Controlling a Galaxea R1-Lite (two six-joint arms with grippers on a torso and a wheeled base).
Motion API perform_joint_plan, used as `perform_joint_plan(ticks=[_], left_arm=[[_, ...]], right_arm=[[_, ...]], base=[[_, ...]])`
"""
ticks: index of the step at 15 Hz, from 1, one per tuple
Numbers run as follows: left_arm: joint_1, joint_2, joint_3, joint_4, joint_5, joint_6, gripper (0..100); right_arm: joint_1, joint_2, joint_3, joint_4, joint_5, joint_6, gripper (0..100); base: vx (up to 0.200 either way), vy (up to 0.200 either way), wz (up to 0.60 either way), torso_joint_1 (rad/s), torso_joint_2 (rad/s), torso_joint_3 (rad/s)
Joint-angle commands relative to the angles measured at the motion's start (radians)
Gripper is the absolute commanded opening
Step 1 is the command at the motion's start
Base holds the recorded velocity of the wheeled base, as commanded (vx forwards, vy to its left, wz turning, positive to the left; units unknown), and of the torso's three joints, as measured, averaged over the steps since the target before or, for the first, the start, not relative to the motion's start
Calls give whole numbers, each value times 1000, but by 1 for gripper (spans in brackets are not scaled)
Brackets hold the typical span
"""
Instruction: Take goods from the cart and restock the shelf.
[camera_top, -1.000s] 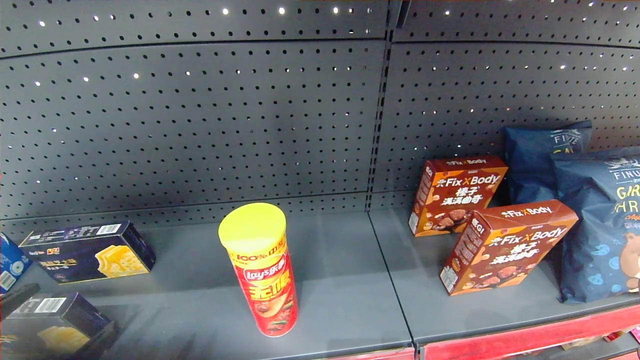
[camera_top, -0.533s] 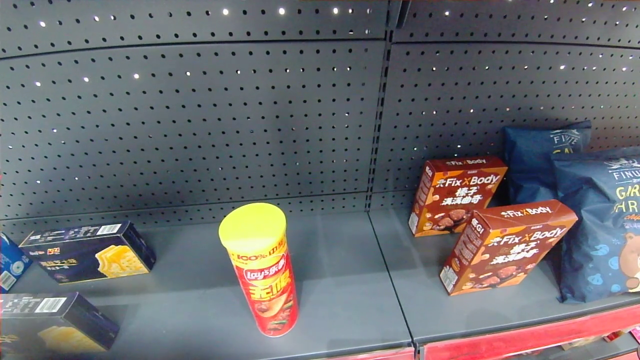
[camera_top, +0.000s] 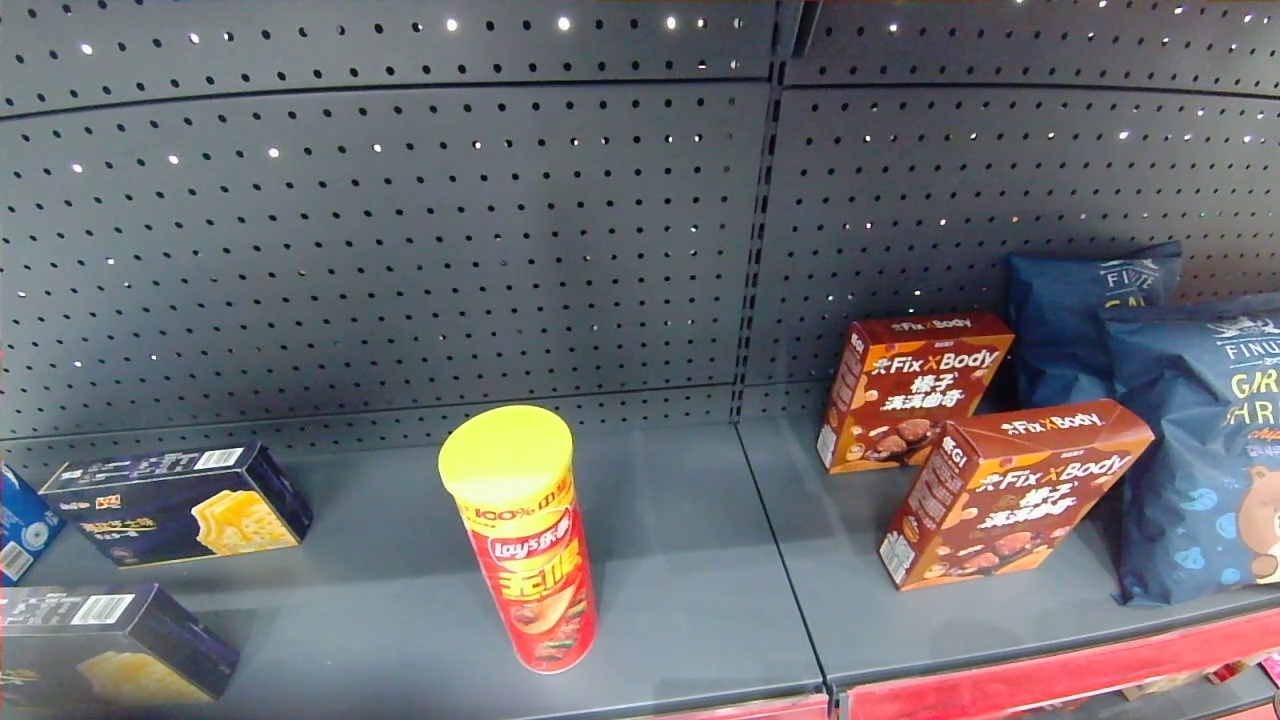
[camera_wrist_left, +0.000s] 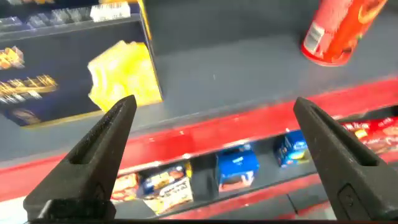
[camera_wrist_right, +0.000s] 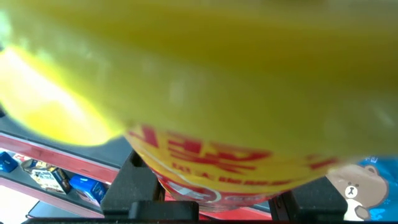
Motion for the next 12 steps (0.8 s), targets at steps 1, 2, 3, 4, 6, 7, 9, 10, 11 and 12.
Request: perform_joint_plan(ticks=[1, 2, 3, 4, 6, 7, 9, 10, 11, 12], left_arm=[[0, -11, 25, -25, 45, 2, 100], [0, -11, 25, -22, 83, -3, 100], [0, -11, 25, -22, 80, -6, 100], [0, -11, 25, -22, 79, -6, 100], [0, -11, 25, -22, 72, -9, 100], [0, -11, 25, -22, 71, -7, 100], [0, -11, 25, -22, 72, -9, 100], [0, -11, 25, -22, 71, -7, 100], [0, -11, 25, -22, 72, -9, 100], [0, -11, 25, -22, 71, -9, 100]], right_arm=[[1, 7, -6, 0, 1, -1, 0], [1, 7, -15, 3, 2, -1, 0], [3, 8, -23, 3, 2, -1, 0], [4, 25, -34, 4, 2, -1, 0], [15, 65, -38, 1, 8, -3, 0], [24, 93, -38, 0, 16, -12, 0], [82, 131, -60, -2, 41, -18, 0], [128, 145, -67, -2, 44, -16, 0], [151, 151, -69, -4, 47, -16, 0], [230, 162, -66, 0, 48, -16, 0]], base=[[0, 0, 0, 0, 0, 0], [0, 0, 0, 0, 0, 0], [0, 0, 0, 0, 0, 0], [0, 0, 0, 0, 0, 0], [0, 0, 0, 0, 0, 0], [0, 0, 0, 0, 0, 0], [0, 0, 0, 0, 0, 0], [0, 0, 0, 0, 0, 0], [0, 0, 0, 0, 0, 0], [0, 0, 0, 0, 0, 0]])
